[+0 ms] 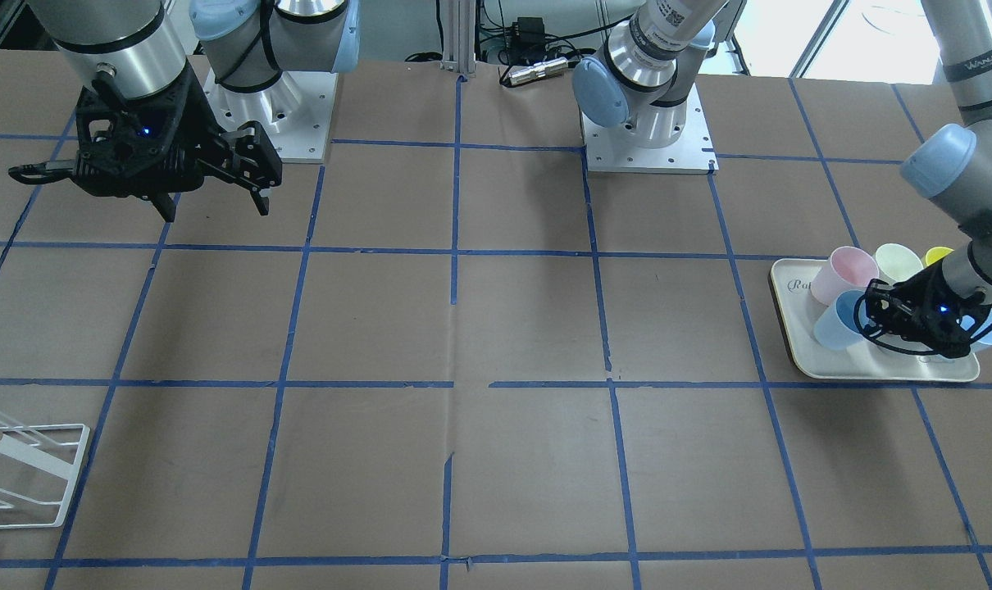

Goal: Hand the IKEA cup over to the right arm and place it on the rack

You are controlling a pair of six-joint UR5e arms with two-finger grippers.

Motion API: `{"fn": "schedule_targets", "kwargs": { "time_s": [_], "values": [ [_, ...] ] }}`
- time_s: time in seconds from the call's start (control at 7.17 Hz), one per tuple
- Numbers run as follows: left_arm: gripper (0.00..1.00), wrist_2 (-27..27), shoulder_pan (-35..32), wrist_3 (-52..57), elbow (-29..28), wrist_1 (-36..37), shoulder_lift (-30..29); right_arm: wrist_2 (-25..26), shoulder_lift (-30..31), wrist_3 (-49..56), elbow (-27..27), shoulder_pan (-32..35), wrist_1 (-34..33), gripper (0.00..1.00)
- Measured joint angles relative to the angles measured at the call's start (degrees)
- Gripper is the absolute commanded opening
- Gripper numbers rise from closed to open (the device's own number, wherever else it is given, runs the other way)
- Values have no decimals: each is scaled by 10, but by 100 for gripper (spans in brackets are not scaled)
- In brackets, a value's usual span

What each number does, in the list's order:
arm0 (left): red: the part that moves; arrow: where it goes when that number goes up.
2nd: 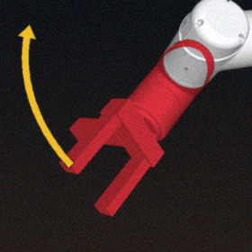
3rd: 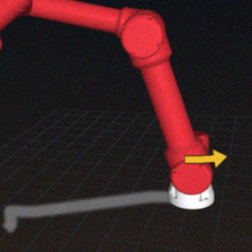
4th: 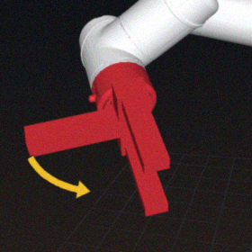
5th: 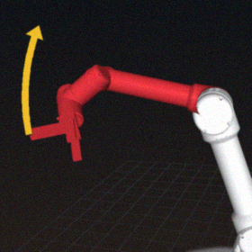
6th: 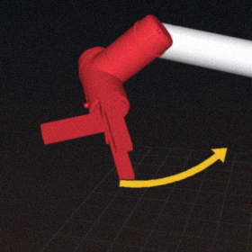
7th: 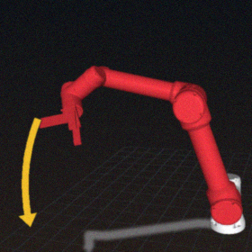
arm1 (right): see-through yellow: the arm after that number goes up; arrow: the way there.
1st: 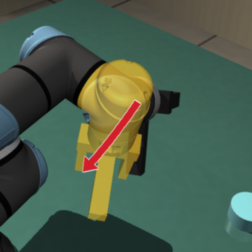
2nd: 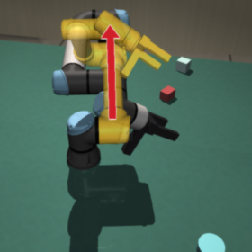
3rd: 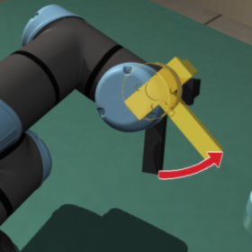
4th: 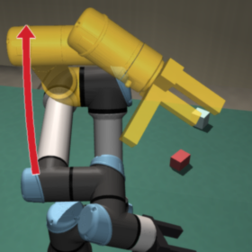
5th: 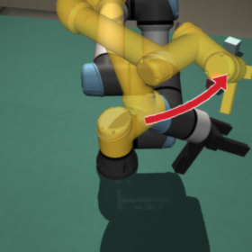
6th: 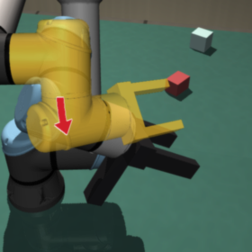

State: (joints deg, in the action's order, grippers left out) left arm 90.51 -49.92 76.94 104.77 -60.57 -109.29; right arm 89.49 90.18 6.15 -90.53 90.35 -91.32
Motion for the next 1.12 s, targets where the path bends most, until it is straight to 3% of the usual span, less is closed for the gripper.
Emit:
{"fn": "schedule_targets", "kwargs": {
  "time_s": [0.42,0.7,0.98,1.12],
  "values": [
    [0,-71,-28,-77,-3,-36,46,1,0,0,0,0,0,100],
    [0,-134,-69,-168,-10,-118,89,-16,7,3,0,-3,17,100],
    [0,-260,-111,-267,-28,-249,122,-43,15,26,0,-3,47,100],
    [0,-352,-124,-309,-36,-329,133,-44,17,42,1,-3,50,100]
  ]
}}
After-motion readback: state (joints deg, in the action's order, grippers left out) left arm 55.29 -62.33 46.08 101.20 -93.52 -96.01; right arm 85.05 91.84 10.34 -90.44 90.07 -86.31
